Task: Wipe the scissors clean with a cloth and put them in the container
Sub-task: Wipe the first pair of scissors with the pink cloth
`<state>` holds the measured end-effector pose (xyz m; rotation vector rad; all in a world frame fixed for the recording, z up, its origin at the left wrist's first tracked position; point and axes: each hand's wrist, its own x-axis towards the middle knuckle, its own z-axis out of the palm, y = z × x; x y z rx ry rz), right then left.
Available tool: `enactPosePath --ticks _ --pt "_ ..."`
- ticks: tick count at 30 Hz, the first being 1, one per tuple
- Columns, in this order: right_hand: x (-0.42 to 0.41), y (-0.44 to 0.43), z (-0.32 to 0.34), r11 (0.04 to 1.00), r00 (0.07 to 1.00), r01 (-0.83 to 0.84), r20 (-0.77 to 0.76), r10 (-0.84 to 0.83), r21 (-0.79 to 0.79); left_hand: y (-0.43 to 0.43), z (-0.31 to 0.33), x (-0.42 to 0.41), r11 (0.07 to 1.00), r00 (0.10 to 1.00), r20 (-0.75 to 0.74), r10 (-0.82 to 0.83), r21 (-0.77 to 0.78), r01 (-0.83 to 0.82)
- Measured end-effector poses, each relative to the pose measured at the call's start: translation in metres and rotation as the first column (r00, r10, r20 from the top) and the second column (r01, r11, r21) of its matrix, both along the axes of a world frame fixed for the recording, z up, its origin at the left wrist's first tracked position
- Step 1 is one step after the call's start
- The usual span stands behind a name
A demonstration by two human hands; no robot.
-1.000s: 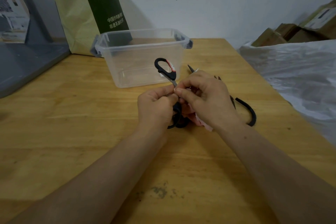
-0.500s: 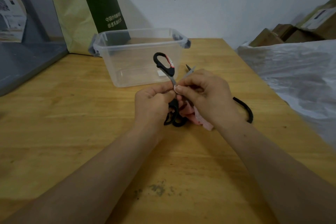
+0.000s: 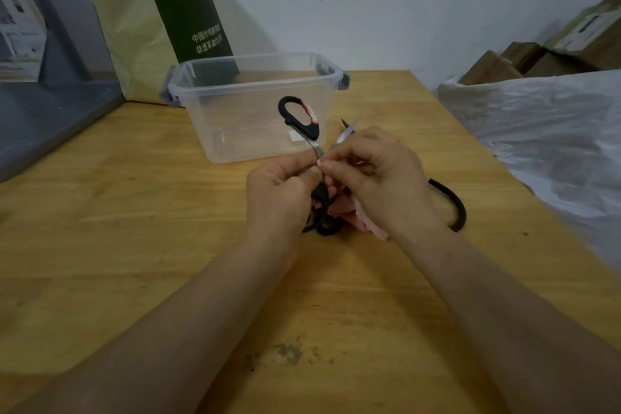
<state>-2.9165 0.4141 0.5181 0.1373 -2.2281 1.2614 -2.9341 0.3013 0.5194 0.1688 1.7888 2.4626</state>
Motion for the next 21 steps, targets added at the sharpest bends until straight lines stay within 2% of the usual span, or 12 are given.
enactPosePath --ticks 1,4,7,9,12,16,18,20,21 --pt "-0.002 0.0 -0.003 1.0 1.0 0.014 0.0 -0.014 0.016 0.0 0.0 0.0 1.0 1.0 0.003 -0.002 0.003 0.002" --pt "-0.005 0.0 -0.002 0.992 0.999 0.033 0.041 -0.029 -0.12 0.0 0.0 0.001 1.0 1.0 -0.004 0.001 -0.002 -0.001" --pt "-0.009 0.01 -0.003 0.98 0.98 0.184 0.088 -0.177 -0.081 0.001 0.002 0.003 1.0 1.0 -0.025 0.006 -0.016 -0.006" --pt "-0.008 0.015 -0.003 0.964 0.972 0.226 0.092 -0.215 -0.137 0.004 0.004 0.005 1.0 0.999 -0.037 0.001 -0.019 -0.002" --pt "-0.001 0.01 0.002 0.941 0.988 0.155 0.037 -0.151 -0.302 0.003 0.002 0.003 1.0 0.999 -0.035 0.024 -0.009 -0.024" --pt "0.006 0.003 0.008 0.914 0.995 0.072 -0.04 -0.096 -0.4 -0.001 -0.002 -0.002 0.999 0.999 -0.026 0.035 0.011 -0.035" --pt "0.007 -0.002 0.007 0.95 0.998 0.025 -0.039 -0.039 -0.311 -0.002 -0.002 -0.002 1.0 0.999 -0.047 0.014 0.0 -0.014" --pt "0.005 -0.006 0.005 0.989 0.998 0.053 -0.02 -0.057 -0.14 -0.001 -0.002 0.0 1.0 0.998 -0.067 -0.013 0.0 0.013" --pt "0.003 -0.006 0.003 0.991 0.997 0.075 -0.021 -0.077 -0.107 -0.001 -0.002 0.0 1.0 0.997 -0.073 -0.022 0.003 0.022"
